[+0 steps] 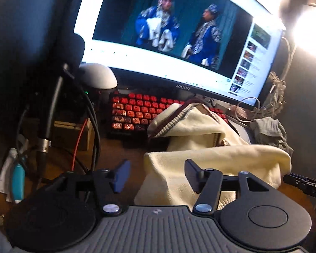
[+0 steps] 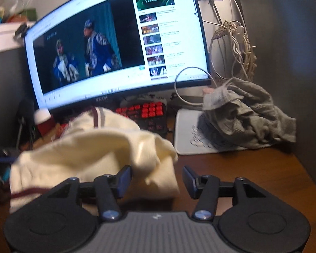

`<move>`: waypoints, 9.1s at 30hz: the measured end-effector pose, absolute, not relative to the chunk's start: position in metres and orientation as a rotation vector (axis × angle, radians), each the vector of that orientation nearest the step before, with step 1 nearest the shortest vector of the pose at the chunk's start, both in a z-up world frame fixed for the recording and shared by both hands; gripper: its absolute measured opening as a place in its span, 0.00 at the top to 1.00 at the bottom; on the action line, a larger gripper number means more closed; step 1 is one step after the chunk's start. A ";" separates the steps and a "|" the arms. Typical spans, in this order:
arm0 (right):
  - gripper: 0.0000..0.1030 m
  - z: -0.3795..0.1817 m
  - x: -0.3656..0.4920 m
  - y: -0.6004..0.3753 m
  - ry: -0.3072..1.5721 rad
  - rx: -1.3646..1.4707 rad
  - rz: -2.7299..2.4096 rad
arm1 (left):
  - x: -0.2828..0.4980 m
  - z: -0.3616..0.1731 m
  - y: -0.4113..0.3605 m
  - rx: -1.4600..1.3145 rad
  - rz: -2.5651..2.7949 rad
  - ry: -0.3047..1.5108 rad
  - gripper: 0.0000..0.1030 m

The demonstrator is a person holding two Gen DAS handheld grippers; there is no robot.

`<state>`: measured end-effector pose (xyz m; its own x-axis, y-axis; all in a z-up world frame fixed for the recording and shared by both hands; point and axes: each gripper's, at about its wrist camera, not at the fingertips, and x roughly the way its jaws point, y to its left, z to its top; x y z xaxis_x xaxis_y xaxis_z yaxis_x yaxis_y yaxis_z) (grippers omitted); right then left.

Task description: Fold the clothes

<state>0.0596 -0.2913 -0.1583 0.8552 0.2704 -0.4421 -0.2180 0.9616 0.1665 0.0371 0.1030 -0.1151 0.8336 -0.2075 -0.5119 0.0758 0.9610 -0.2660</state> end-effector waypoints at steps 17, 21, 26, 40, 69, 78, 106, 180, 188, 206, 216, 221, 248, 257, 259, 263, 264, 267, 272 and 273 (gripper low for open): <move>0.47 -0.179 0.026 -0.196 0.506 -0.305 0.387 | -0.016 -0.143 0.064 -0.184 -0.242 0.659 0.39; 0.47 -0.191 0.031 -0.174 0.468 -0.497 0.297 | -0.015 -0.144 0.064 -0.197 -0.255 0.666 0.39; 0.49 -0.181 0.024 -0.181 0.364 -0.427 0.275 | -0.015 -0.146 0.064 -0.193 -0.265 0.663 0.39; 0.93 -0.174 0.034 -0.179 0.276 -0.326 0.326 | -0.015 -0.144 0.025 0.004 -0.329 0.599 0.39; 0.98 -0.113 -0.052 -0.290 0.211 0.242 0.480 | -0.053 -0.131 0.023 0.049 -0.087 0.371 0.67; 0.98 -0.159 -0.075 -0.287 0.442 0.194 0.512 | -0.094 -0.144 0.038 -0.058 -0.303 0.504 0.96; 0.95 -0.138 -0.048 -0.258 0.389 0.112 0.498 | -0.036 -0.117 0.051 -0.116 -0.258 0.485 0.95; 0.95 -0.180 -0.023 -0.267 0.542 0.581 0.414 | -0.048 -0.140 0.060 -0.226 -0.241 0.647 0.40; 0.96 -0.178 -0.029 -0.260 0.515 0.477 0.416 | -0.052 -0.150 0.003 0.075 -0.147 0.570 0.35; 0.97 -0.176 -0.028 -0.293 0.440 0.371 0.219 | -0.039 -0.144 0.106 -0.323 -0.253 0.648 0.96; 0.97 -0.172 -0.035 -0.290 0.438 0.381 0.270 | -0.057 -0.153 0.109 -0.352 -0.311 0.688 0.85; 0.97 -0.174 -0.036 -0.291 0.445 0.390 0.277 | -0.064 -0.159 0.108 -0.329 -0.300 0.699 0.70; 0.96 -0.174 -0.046 -0.290 0.445 0.356 0.320 | -0.046 -0.182 0.092 -0.414 -0.147 0.756 0.95; 0.89 -0.188 -0.053 -0.285 0.499 0.340 0.365 | -0.048 -0.180 0.083 -0.360 -0.174 0.733 0.91; 0.77 -0.185 -0.052 -0.282 0.496 0.319 0.366 | -0.048 -0.179 0.081 -0.359 -0.173 0.727 0.90; 0.66 -0.177 -0.051 -0.275 0.469 0.254 0.377 | -0.047 -0.181 0.079 -0.363 -0.163 0.726 0.88; 0.66 -0.176 -0.049 -0.273 0.468 0.236 0.374 | -0.048 -0.181 0.078 -0.363 -0.164 0.728 0.87; 0.66 -0.173 -0.042 -0.267 0.473 0.190 0.378 | -0.048 -0.180 0.076 -0.352 -0.164 0.733 0.87; 0.66 -0.174 -0.030 -0.262 0.496 0.158 0.384 | -0.048 -0.179 0.073 -0.330 -0.152 0.740 0.87; 0.66 -0.174 -0.028 -0.261 0.499 0.154 0.381 | -0.048 -0.178 0.072 -0.320 -0.148 0.740 0.87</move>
<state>-0.0283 -0.2612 -0.1744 0.8095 0.3922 -0.4369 -0.3179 0.9184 0.2355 -0.0481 0.0718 -0.1785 0.7305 -0.2438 -0.6379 0.0198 0.9412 -0.3371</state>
